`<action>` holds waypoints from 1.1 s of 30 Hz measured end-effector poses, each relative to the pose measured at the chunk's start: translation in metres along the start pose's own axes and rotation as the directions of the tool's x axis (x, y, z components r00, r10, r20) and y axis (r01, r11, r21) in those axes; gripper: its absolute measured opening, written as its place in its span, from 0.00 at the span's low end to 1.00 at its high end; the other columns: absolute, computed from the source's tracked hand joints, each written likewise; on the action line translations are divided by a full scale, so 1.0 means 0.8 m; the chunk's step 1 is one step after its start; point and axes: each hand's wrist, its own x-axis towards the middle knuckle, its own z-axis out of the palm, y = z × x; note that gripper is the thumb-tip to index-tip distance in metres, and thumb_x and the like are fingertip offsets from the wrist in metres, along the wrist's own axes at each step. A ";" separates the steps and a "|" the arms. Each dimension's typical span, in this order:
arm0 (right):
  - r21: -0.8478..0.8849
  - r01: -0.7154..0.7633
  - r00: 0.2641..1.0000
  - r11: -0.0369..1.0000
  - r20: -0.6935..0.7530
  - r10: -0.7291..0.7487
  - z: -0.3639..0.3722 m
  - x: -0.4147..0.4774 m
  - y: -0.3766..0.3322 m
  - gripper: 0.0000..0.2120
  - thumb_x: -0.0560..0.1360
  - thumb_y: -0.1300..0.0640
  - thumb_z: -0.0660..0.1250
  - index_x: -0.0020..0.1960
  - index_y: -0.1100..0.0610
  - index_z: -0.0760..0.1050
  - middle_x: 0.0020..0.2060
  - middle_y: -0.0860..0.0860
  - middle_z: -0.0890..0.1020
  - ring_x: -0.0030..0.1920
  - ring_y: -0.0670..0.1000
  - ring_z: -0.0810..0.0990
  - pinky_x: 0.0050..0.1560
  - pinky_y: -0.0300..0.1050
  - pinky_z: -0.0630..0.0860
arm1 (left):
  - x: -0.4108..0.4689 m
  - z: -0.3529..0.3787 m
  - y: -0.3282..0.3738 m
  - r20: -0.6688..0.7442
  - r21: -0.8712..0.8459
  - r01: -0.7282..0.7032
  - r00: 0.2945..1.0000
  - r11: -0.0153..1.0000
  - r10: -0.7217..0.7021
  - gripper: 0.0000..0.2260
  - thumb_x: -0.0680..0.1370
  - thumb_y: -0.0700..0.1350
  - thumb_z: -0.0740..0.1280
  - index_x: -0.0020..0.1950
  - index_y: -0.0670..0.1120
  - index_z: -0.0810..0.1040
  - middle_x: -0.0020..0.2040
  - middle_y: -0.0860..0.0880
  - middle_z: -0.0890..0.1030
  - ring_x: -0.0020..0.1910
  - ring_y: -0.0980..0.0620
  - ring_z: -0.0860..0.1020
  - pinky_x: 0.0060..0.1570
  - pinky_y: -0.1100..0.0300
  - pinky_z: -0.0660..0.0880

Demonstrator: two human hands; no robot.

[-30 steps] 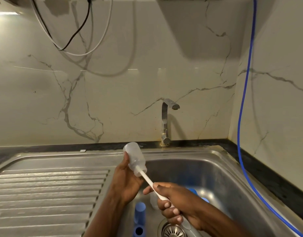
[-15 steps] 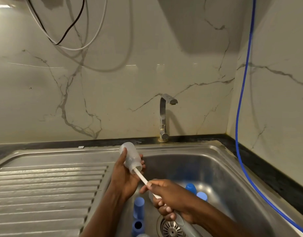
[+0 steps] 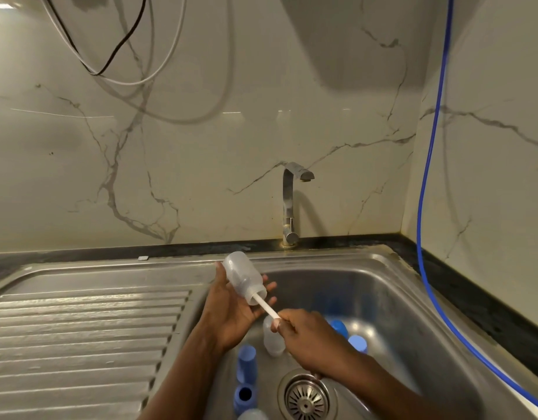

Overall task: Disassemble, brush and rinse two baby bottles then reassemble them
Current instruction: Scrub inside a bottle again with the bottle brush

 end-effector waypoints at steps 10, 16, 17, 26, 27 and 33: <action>0.748 -0.428 0.868 0.507 0.497 -0.002 -0.022 -0.006 -0.015 0.17 0.84 0.51 0.54 0.64 0.60 0.73 0.27 0.48 0.62 0.21 0.41 0.58 0.18 0.32 0.57 | -0.002 -0.008 0.011 0.017 -0.112 -0.051 0.998 0.992 0.053 0.33 0.75 0.60 0.65 0.72 0.40 0.69 0.54 0.38 0.79 0.48 0.43 0.80 0.47 0.47 0.81; 0.016 -0.025 0.999 1.000 -0.027 0.025 0.008 0.001 -0.002 0.13 0.82 0.49 0.53 0.55 0.51 0.76 0.37 0.51 0.77 0.37 0.52 0.77 0.35 0.42 0.71 | 0.005 -0.005 0.002 -0.086 -0.109 -0.095 0.993 0.989 0.086 0.26 0.84 0.55 0.52 0.73 0.36 0.66 0.61 0.32 0.79 0.56 0.38 0.81 0.51 0.45 0.80; -0.070 -0.008 0.998 0.998 -0.057 0.004 0.013 0.001 0.000 0.13 0.82 0.48 0.53 0.55 0.52 0.74 0.43 0.52 0.79 0.44 0.54 0.78 0.42 0.44 0.72 | 0.002 -0.003 0.001 -0.067 -0.109 -0.086 0.995 0.990 0.079 0.29 0.83 0.58 0.52 0.71 0.35 0.68 0.61 0.32 0.79 0.57 0.37 0.81 0.53 0.44 0.79; 0.525 -0.242 0.958 0.816 0.261 0.116 0.005 -0.004 -0.014 0.14 0.83 0.49 0.54 0.53 0.54 0.77 0.28 0.47 0.68 0.21 0.42 0.64 0.20 0.34 0.61 | 0.001 -0.006 -0.004 -0.024 -0.011 -0.103 0.994 0.995 0.102 0.30 0.69 0.57 0.70 0.61 0.37 0.73 0.47 0.38 0.79 0.43 0.44 0.78 0.47 0.51 0.79; 0.591 -0.303 0.936 0.748 0.334 0.116 0.001 -0.006 -0.018 0.15 0.83 0.49 0.53 0.55 0.55 0.76 0.26 0.48 0.66 0.21 0.43 0.62 0.20 0.34 0.60 | 0.002 -0.008 0.000 -0.016 -0.040 -0.129 0.992 0.991 0.128 0.31 0.67 0.58 0.73 0.61 0.37 0.74 0.47 0.39 0.78 0.44 0.45 0.77 0.47 0.51 0.79; 0.731 -0.380 0.861 0.567 0.504 -0.073 -0.024 -0.014 -0.032 0.16 0.83 0.47 0.54 0.61 0.54 0.75 0.27 0.48 0.65 0.20 0.41 0.60 0.19 0.33 0.58 | 0.018 -0.019 0.003 0.060 -0.136 -0.132 0.988 0.982 0.141 0.21 0.83 0.50 0.55 0.66 0.36 0.72 0.62 0.34 0.79 0.54 0.42 0.83 0.55 0.48 0.81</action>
